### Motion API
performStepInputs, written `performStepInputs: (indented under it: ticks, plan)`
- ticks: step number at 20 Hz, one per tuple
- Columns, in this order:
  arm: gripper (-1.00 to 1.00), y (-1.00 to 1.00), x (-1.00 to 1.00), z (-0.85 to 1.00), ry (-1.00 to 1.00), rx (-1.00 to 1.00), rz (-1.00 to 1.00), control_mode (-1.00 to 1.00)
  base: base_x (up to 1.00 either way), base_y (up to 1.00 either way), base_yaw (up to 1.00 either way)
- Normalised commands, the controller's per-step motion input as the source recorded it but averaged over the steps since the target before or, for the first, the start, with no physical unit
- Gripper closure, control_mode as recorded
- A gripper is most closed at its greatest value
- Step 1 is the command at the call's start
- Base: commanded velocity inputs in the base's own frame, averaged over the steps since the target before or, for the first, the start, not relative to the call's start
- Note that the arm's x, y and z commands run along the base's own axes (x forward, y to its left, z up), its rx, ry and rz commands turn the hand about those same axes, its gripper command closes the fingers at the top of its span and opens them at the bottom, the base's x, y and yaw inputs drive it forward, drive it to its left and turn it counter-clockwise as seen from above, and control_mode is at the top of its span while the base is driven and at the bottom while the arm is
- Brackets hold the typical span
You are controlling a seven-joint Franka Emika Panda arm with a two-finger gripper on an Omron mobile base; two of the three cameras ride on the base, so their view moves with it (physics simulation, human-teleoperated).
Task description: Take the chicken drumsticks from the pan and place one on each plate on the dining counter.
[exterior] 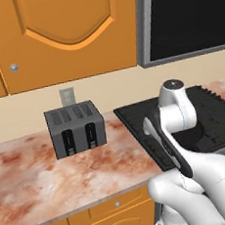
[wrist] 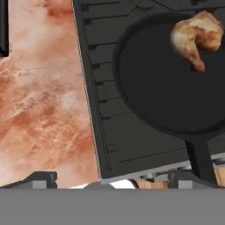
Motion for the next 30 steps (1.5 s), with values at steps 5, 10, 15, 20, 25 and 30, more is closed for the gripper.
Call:
performStepInputs:
  ticks: [5, 10, 15, 20, 25, 30]
  plan:
    - [-1.0, -0.57, 0.07, 0.07, -0.08, 0.03, -0.18, -1.0, 0.0, 0.0, 0.0]
    - [-1.0, -0.68, 0.58, 0.0, 0.0, 0.06, -0.1, -1.0, 0.0, 0.0, 0.0]
    - [-1.0, -0.78, 0.6, 0.0, 0.01, 0.05, -0.01, -1.0, 0.0, 0.0, 0.0]
    - [-1.0, -0.36, 0.39, 0.0, 0.06, -0.03, 0.05, -1.0, 0.0, 0.0, 0.0]
    - [-1.0, -0.16, 0.5, -0.15, 0.07, -0.08, 0.09, -1.0, 0.0, 0.0, 0.0]
    - [-1.0, -0.31, 0.4, -0.4, 0.08, -0.02, 0.2, -1.0, 0.0, 0.0, 0.0]
